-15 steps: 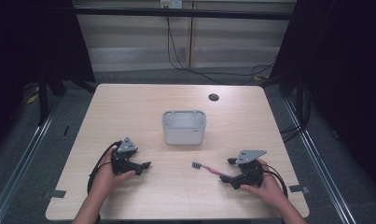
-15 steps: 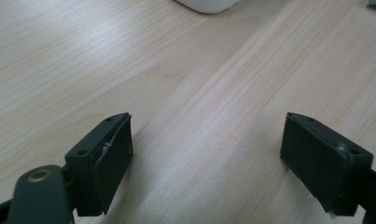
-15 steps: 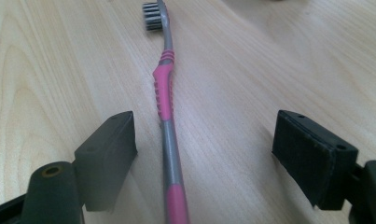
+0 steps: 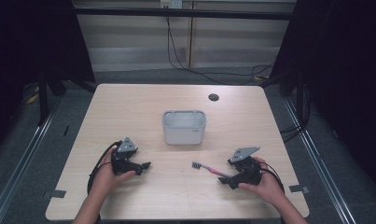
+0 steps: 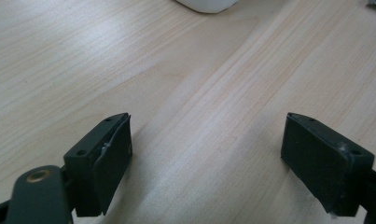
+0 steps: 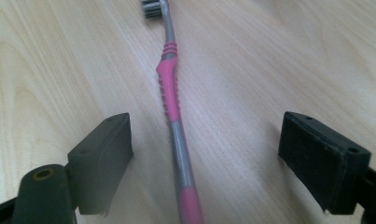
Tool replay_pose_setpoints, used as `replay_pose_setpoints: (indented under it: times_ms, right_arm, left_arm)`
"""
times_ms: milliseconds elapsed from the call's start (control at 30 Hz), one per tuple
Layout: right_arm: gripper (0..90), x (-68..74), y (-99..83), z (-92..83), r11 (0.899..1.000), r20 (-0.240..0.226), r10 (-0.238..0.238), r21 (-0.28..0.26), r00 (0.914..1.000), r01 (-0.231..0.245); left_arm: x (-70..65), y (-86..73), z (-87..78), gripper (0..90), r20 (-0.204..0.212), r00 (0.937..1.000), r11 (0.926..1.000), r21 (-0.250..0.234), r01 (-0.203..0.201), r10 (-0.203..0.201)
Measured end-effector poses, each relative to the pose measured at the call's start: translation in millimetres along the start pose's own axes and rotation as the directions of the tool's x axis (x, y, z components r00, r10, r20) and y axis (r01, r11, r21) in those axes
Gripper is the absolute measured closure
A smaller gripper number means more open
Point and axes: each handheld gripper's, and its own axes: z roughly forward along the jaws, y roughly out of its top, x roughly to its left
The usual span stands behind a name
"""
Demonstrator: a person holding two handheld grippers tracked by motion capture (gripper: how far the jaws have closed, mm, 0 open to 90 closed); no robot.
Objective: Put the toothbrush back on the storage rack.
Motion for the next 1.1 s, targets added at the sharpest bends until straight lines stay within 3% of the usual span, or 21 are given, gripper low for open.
replay_pose_setpoints:
  times_ms: [133, 333, 600, 800, 1100]
  right_arm:
    - [18.9, -1.7, 6.4, -1.7, 0.999, -0.028, 0.036, 0.034, 0.9990, -0.035]
    - [19.1, 3.1, 19.9, 2.5, 0.996, -0.017, 0.020, 0.082, 0.9997, -0.019]
    - [19.3, 7.7, 43.8, 8.6, 0.992, -0.052, -0.002, 0.126, 0.9986, 0.008]
    - [24.8, 12.4, 57.4, 14.3, 0.986, -0.063, -0.021, 0.161, 0.9978, 0.031]
    - [35.2, 14.4, 69.8, 21.9, 0.978, -0.069, -0.001, 0.209, 0.9976, 0.015]
  left_arm:
    - [0.0, 0.0, 0.0, 16.2, 0.000, 1.0000, 1.0000, 0.000, 0.000, 0.000]
    - [0.0, 0.0, 0.0, 16.2, 0.000, 1.0000, 1.0000, 0.000, 0.000, 0.000]
    - [-0.1, -0.1, -0.1, 16.2, 0.000, 1.0000, 1.0000, 0.001, 0.001, -0.001]
    - [-0.1, -0.1, -0.1, 16.2, 0.000, 1.0000, 1.0000, 0.000, 0.000, 0.000]
    - [-0.2, -0.2, -0.2, 16.2, -0.001, 1.0000, 1.0000, 0.001, 0.001, -0.001]
